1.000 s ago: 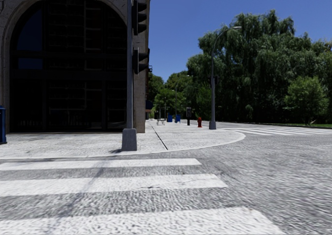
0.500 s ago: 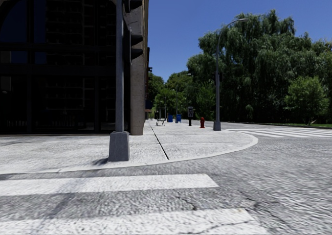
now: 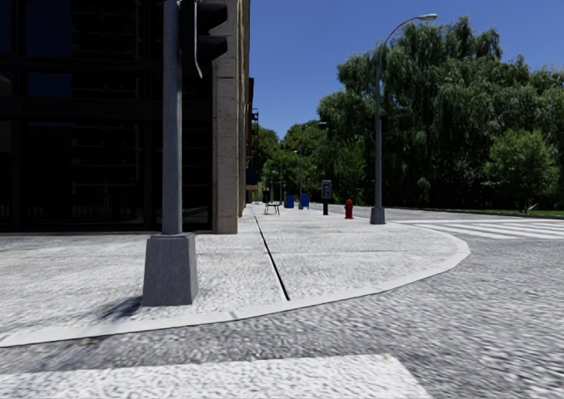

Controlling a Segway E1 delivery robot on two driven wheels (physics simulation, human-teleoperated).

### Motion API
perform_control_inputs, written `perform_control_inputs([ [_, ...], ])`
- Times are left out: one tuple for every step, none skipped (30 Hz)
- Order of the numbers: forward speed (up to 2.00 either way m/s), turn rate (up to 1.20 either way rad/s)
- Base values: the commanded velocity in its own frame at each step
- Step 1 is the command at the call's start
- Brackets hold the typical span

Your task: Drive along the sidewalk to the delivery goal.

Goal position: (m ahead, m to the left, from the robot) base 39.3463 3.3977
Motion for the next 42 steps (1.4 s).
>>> perform_control_inputs([
  [2.0, 0.0],
  [2.0, 0.0],
  [2.0, 0.0],
  [2.0, 0.0],
  [2.0, 0.0],
  [2.0, 0.0],
  [2.0, 0.0],
  [2.0, 0.0],
  [2.0, 0.0],
  [2.0, 0.0],
  [2.0, 0.0],
  [2.0, 0.0],
  [2.0, 0.0],
  [2.0, 0.0],
  [2.0, 0.0],
  [2.0, 0.0],
  [2.0, 0.0],
  [2.0, 0.0],
  [2.0, 0.0],
  [2.0, 0.0],
  [2.0, 0.0],
  [1.98, 0.0],
  [1.9, 0.0],
  [1.78, 0.0],
  [1.78, 0.0],
  [1.67, 0.0],
  [1.64, 0.0],
  [1.63, 0.0],
  [1.63, 0.0],
  [1.63, 0.0],
  [1.59, 0.0],
  [1.56, 0.0],
  [1.56, 0.0],
  [1.56, 0.0],
  [1.56, 0.0],
  [1.55, 0.0],
  [1.55, 0.0],
  [1.55, 0.0],
  [1.55, 0.0],
  [1.55, 0.0],
  [1.55, 0.0],
  [1.55, 0.0],
])
